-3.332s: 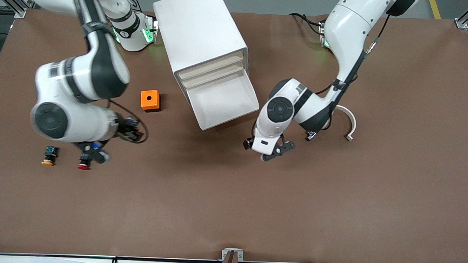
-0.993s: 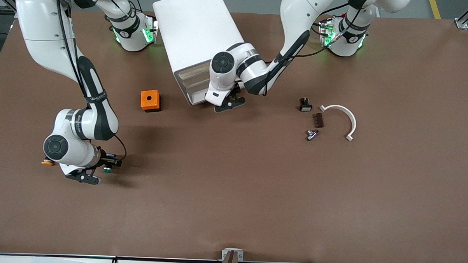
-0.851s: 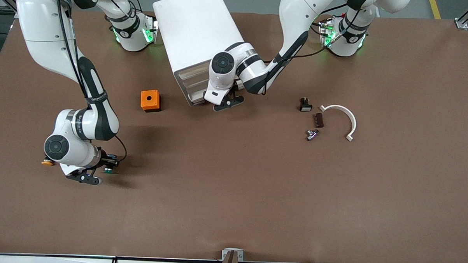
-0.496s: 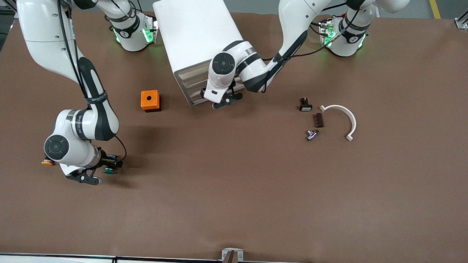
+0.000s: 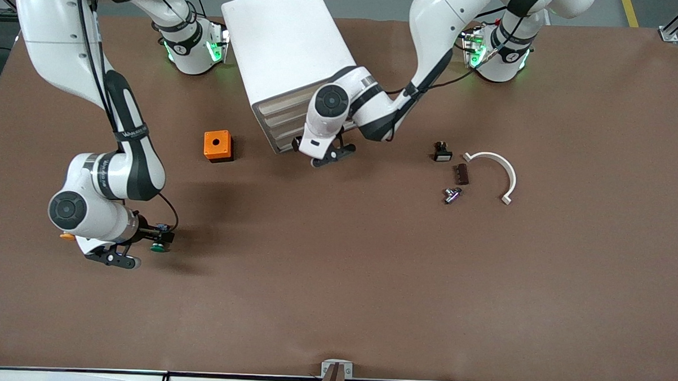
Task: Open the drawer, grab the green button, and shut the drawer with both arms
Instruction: 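Lower the green button onto the table and open the right gripper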
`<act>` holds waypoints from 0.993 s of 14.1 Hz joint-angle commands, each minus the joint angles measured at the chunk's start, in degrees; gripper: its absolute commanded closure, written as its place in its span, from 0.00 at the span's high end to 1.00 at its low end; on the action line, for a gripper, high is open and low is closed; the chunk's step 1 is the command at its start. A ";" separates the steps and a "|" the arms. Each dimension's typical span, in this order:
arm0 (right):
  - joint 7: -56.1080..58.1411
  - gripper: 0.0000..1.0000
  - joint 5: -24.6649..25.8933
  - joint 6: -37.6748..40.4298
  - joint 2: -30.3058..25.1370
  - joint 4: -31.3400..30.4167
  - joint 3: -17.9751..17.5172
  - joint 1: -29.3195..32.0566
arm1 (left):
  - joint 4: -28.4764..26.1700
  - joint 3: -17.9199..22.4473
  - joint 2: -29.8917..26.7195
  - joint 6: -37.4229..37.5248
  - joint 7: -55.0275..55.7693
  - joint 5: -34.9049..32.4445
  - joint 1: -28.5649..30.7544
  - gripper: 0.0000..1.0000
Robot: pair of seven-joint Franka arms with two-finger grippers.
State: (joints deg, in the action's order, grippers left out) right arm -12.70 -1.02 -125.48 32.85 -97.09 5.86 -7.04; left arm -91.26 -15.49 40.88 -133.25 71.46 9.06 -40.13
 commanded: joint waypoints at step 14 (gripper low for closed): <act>14.02 1.00 0.32 33.70 -19.58 14.37 0.56 4.58 | 0.91 0.20 -13.09 14.66 -39.08 -7.39 27.36 1.00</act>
State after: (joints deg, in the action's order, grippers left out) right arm 0.17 -0.96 -95.40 12.80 -86.68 7.11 -3.68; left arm -89.13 -15.27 32.13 -123.09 37.21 2.62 -15.61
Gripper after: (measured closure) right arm 0.000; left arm 0.000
